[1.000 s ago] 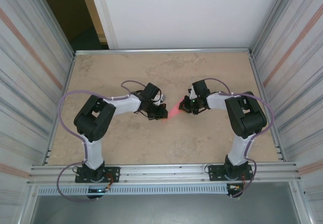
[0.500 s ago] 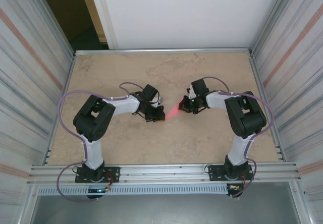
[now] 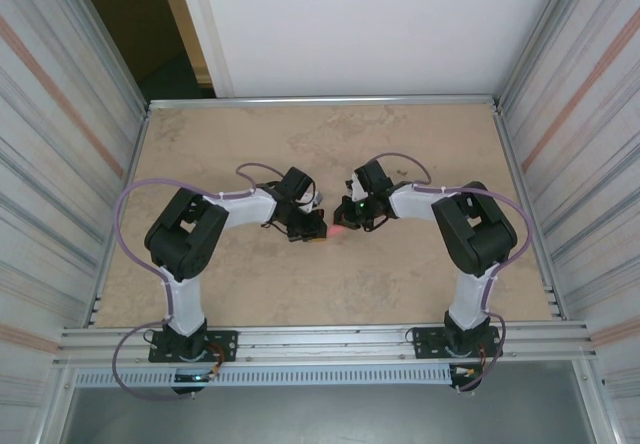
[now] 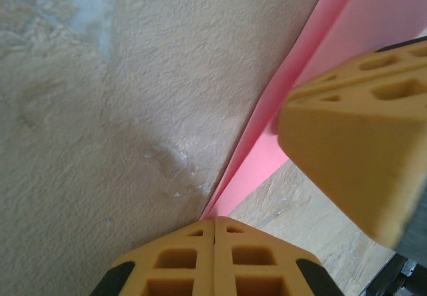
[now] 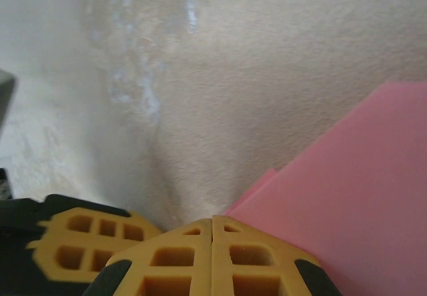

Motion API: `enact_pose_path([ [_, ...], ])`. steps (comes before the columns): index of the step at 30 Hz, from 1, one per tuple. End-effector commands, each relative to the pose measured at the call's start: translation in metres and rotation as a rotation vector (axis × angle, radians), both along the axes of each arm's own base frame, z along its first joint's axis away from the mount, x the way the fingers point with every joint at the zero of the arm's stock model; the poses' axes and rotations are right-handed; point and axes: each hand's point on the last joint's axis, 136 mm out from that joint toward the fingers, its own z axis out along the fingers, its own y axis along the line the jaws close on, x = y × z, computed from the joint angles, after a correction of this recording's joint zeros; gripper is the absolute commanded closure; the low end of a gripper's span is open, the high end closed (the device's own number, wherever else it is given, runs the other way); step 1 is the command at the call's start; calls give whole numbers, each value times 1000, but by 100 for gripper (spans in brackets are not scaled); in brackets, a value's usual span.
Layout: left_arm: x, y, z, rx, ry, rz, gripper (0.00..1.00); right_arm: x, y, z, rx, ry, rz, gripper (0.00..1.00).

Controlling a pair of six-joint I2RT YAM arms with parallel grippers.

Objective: Fold a paper plane with a square sheet of paper (pick it up from the middle)
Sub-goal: Fold the wing for the fifth time at the center of the table.

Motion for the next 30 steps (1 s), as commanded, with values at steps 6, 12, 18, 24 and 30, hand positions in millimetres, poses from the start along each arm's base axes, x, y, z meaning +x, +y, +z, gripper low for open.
enact_pose_path([
  [6,14,-19,41,-144,-73,-7,100,-7,-9,-22,-39,54,-16,97],
  [12,19,-19,23,-104,-44,7,100,-9,-11,-27,-32,57,-16,97],
  [18,13,-4,-5,-6,7,34,100,-9,-13,-25,-4,46,-13,97],
  [24,0,14,-28,73,62,60,100,-9,-19,-24,15,10,6,96],
  [30,-8,23,-39,97,102,77,100,1,-36,-17,61,-44,-14,95],
])
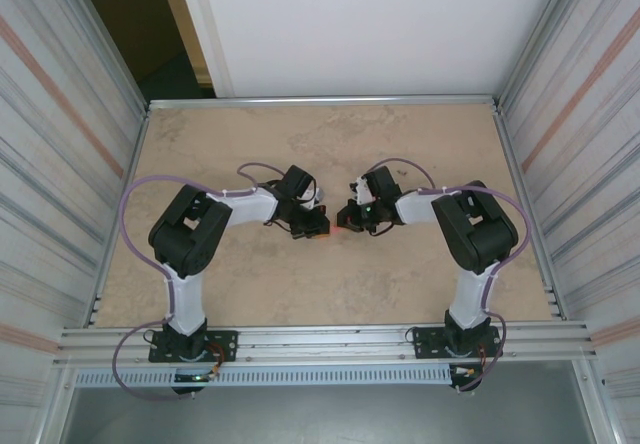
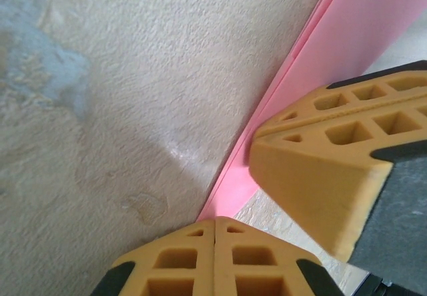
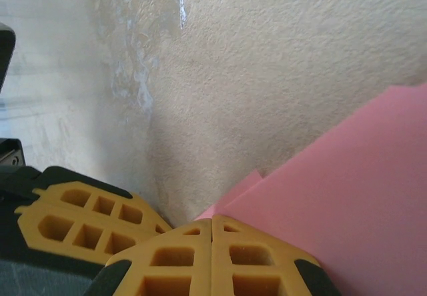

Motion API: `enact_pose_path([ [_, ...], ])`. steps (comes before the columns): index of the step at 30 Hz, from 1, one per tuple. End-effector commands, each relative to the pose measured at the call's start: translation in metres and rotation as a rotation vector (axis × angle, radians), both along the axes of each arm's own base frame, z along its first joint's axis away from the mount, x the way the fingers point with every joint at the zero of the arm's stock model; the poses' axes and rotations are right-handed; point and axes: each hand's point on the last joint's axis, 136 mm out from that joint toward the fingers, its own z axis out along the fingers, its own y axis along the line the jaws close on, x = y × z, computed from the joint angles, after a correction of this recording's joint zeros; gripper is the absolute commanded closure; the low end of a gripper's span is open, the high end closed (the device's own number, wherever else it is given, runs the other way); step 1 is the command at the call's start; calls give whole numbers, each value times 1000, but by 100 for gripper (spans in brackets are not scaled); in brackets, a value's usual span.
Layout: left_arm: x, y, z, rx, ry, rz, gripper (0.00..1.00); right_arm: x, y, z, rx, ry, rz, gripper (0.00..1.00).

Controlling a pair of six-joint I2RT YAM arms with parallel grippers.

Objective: Fold a paper plane with a square sheet of paper (pick it up from the middle)
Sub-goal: Fold the wing for the fifth time at the center of the table, then turn over a paper plane at the center of the table.

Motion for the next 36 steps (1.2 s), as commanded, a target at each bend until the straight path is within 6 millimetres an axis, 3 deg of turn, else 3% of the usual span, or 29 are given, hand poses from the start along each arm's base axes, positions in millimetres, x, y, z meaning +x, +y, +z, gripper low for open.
enact_pose_path([
  [1,-22,32,-38,138,114,47,100,4,-31,-9,-39,-6,-46,95],
  [6,-23,32,-38,126,119,48,100,22,-62,2,-41,-44,-117,93],
  [9,-16,21,-24,72,90,31,100,32,-78,15,-64,-77,-163,92],
  [14,9,-11,42,-92,-22,-3,97,33,-96,55,-137,-153,-237,81],
  [18,25,-17,91,-160,-118,5,81,23,-110,83,-228,-192,-323,64],
  [21,32,-3,110,-161,-168,39,69,15,-112,93,-286,-190,-365,52],
  [24,39,23,116,-141,-202,99,60,7,-107,93,-319,-134,-402,45],
  [30,46,85,110,-7,-262,208,44,6,-77,78,-395,-28,-437,39],
  [36,45,125,106,111,-326,265,26,19,-57,60,-553,3,-487,35],
])
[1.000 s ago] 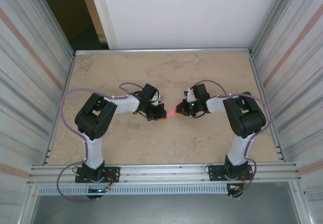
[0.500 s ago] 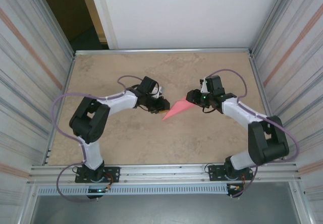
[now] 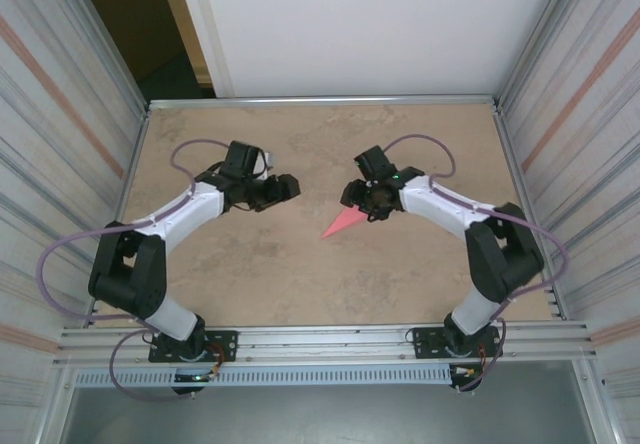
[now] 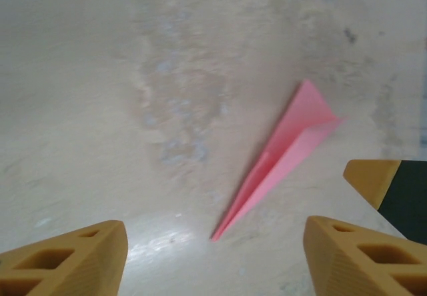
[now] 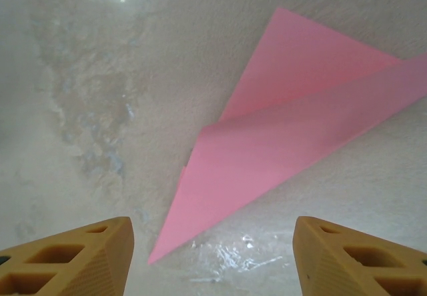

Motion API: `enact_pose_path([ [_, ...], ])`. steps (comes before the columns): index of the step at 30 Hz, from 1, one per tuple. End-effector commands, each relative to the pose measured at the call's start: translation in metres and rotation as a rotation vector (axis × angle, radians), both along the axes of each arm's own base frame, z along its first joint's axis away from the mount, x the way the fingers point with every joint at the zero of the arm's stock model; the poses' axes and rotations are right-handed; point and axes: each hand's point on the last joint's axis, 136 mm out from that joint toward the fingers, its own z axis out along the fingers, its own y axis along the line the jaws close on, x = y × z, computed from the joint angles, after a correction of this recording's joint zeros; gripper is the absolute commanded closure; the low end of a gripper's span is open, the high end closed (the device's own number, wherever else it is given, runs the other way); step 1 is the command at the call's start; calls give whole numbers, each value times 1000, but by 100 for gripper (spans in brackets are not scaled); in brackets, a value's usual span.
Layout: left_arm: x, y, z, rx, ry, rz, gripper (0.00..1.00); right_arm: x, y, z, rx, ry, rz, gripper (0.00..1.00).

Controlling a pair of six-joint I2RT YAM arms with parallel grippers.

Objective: Fold a paper plane with a square sheet of paper (pick it up from the middle)
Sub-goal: Turn over a paper plane at the center of the table.

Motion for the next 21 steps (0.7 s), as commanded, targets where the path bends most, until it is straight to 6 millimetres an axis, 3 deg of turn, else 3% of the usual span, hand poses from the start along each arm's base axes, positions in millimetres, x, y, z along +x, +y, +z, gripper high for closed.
enact_pose_path([
  [1,-5,24,0,101,-46,23,25,3,-10,-11,-139,44,-119,35],
  [10,-15,35,-15,147,-37,3,21,10,-15,-25,-328,102,-235,30],
  [21,-19,35,-23,134,-20,-21,20,15,-7,-40,-376,177,-253,28],
])
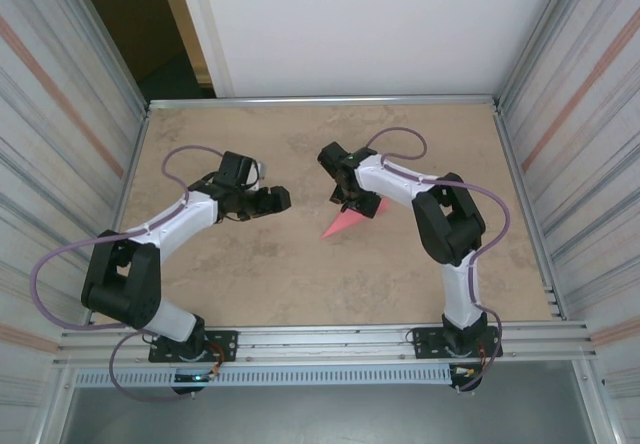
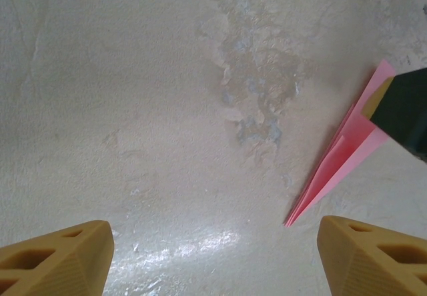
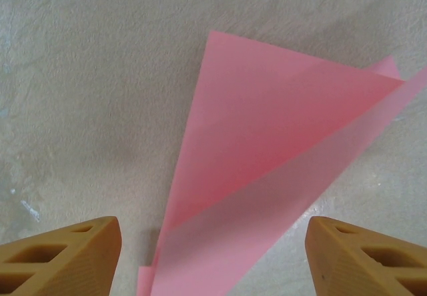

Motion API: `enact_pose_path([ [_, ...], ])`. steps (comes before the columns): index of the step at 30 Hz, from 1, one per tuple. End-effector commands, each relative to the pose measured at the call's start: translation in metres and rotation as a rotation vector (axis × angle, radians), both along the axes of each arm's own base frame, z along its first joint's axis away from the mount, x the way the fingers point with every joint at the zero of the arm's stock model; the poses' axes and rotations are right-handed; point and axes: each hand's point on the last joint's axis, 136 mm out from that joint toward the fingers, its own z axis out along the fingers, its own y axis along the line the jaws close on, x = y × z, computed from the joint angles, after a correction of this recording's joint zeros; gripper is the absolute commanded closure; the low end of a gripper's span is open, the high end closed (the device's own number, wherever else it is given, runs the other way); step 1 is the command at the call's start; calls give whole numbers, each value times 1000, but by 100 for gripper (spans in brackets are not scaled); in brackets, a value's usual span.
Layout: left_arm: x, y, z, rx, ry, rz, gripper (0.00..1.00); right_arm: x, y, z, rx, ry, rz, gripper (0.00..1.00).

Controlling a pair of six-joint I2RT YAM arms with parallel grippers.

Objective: Fold a paper plane with a square sheet of paper (pick it up from the middle)
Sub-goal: Turn over a paper plane at the center of the table.

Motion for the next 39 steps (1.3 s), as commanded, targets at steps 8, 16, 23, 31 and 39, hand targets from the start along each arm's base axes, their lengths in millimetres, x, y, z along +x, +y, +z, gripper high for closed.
enact_pose_path([
  [8,-5,2,-3,-5,16,-18,19,-16,-16,9,-63,17,-70,36],
  [16,-3,1,-5,-5,25,-16,19,-21,-22,12,-50,5,-93,51],
  [23,-2,2,-4,3,23,-15,19,-23,-22,14,-37,-1,-98,68],
  [31,0,7,-4,6,21,-2,19,-25,-25,22,-31,-15,-103,76],
  [39,0,10,-3,6,21,6,18,-27,-25,25,-17,-20,-99,89],
])
